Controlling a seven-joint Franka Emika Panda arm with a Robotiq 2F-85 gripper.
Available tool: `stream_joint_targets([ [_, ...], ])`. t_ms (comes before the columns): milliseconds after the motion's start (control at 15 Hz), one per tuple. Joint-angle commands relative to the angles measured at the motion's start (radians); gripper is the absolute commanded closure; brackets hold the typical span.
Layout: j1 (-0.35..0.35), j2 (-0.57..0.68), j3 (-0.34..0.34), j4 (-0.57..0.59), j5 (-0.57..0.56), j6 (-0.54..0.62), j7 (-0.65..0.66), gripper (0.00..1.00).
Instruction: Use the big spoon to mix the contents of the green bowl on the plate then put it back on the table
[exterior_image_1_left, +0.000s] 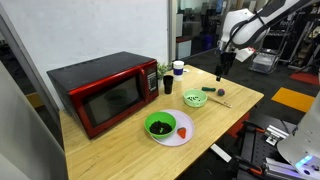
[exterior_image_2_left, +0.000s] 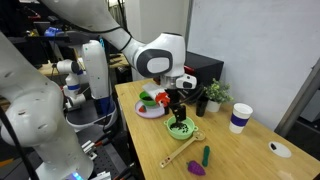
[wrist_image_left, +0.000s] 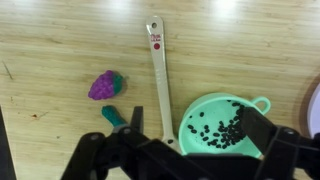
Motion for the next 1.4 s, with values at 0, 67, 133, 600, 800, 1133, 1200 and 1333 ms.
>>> stream_joint_targets([
  [0, -0.014, 0.010, 0.013, 0.003, 0.005, 0.001, -0.004, 0.00],
  [67, -0.014, 0.013, 0.014, 0.004, 0.005, 0.001, -0.004, 0.00],
  [133, -0.014, 0.013, 0.014, 0.005, 0.005, 0.001, -0.004, 0.00],
  [600, -0.014, 0.013, 0.014, 0.008, 0.005, 0.001, -0.004, 0.00],
  [800, -0.009, 0.047, 0.020, 0.004, 0.009, 0.011, 0.007, 0.00],
  [1133, -0.014, 0.140, 0.000, -0.001, 0.038, 0.069, -0.011, 0.00],
  [1200, -0.013, 0.164, -0.004, 0.000, 0.051, 0.091, -0.017, 0.00],
  [1333, -0.013, 0.222, -0.009, 0.000, 0.071, 0.155, -0.038, 0.00],
])
